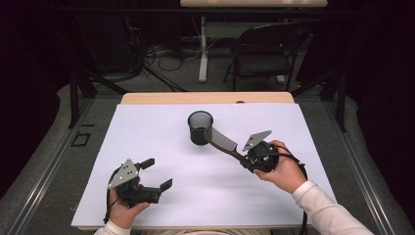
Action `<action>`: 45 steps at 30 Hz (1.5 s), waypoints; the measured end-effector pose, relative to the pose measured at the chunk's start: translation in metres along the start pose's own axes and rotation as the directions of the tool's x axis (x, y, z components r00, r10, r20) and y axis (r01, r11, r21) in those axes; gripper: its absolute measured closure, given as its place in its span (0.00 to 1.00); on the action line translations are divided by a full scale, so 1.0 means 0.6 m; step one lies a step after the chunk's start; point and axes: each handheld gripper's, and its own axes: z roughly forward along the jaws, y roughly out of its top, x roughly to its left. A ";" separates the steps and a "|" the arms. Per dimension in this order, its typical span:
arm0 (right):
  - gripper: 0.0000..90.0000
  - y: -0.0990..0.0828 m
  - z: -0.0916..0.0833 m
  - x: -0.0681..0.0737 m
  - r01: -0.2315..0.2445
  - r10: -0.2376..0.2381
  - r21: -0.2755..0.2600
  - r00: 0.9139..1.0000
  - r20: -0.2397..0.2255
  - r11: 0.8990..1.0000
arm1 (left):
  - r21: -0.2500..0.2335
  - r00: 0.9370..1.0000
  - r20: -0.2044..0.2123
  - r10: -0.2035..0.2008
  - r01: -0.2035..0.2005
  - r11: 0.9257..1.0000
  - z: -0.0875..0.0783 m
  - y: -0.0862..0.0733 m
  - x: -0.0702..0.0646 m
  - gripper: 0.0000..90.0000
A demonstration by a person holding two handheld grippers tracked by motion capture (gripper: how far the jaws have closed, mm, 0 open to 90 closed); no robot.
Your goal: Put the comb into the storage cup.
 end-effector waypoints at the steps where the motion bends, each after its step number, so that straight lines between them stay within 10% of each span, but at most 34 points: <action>1: 0.81 0.001 -0.002 -0.001 -0.012 0.012 -0.012 1.000 0.001 1.000 | -0.001 1.000 -0.002 -0.001 0.001 1.000 0.000 0.000 0.000 0.04; 19: 0.81 0.004 -0.006 -0.007 -0.098 0.102 -0.157 0.995 0.018 0.983 | -0.003 1.000 0.001 -0.002 0.002 1.000 0.000 0.000 0.000 0.04; 45: 0.81 0.043 0.016 0.009 -0.155 0.156 -0.350 0.987 -0.026 0.924 | -0.003 1.000 -0.002 -0.007 0.007 1.000 0.001 -0.001 0.002 0.04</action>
